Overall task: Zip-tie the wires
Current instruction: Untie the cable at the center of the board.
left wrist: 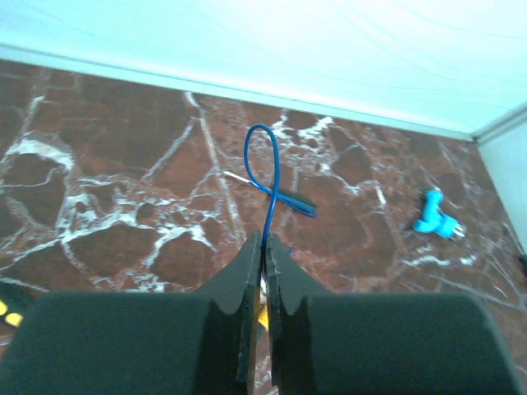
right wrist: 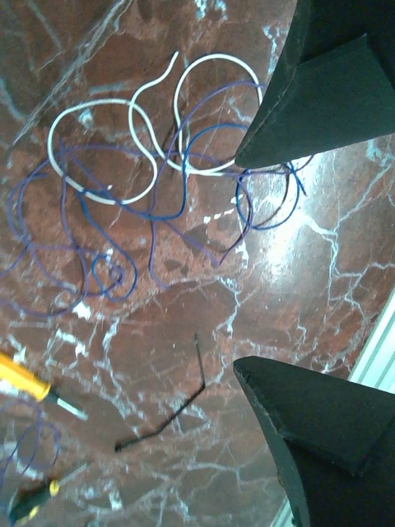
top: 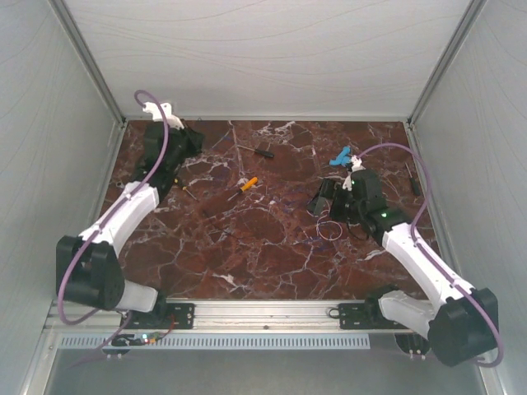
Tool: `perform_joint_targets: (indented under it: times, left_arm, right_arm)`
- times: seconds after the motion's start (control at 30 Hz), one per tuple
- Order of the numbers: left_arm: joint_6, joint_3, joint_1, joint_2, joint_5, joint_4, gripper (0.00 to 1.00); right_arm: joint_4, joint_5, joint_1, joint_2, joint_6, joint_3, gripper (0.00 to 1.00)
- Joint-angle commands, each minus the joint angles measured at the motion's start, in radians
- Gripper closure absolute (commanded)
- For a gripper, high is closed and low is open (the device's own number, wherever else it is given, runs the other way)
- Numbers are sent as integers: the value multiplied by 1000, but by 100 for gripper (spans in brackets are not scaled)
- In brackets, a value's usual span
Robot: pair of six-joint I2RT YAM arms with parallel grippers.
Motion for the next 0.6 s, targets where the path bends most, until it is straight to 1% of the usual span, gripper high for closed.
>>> perform_joint_targets:
  times: [0.0,0.2,0.3,0.43,0.57]
  left_arm:
    - [2,-41,-43,-101,100,99,100]
    - [5,-93,-93,-197,225,146,100]
    - [15,-117,-121,-226,292,184,100]
    - [25,-154,-143,-244,403,251,100]
    - [23,-209,-160,-246,481,319,100]
  right_arm:
    - [88,-71,-4,-92,-7,-13,4]
    - [207,-137,-4,-211,17,-44,4]
    - [249,-144,-4,-247,36,-55,4]
    - [285,-140,-4,-259,85,-50,4]
    - [326,-153,-4,-233,139,-31,3]
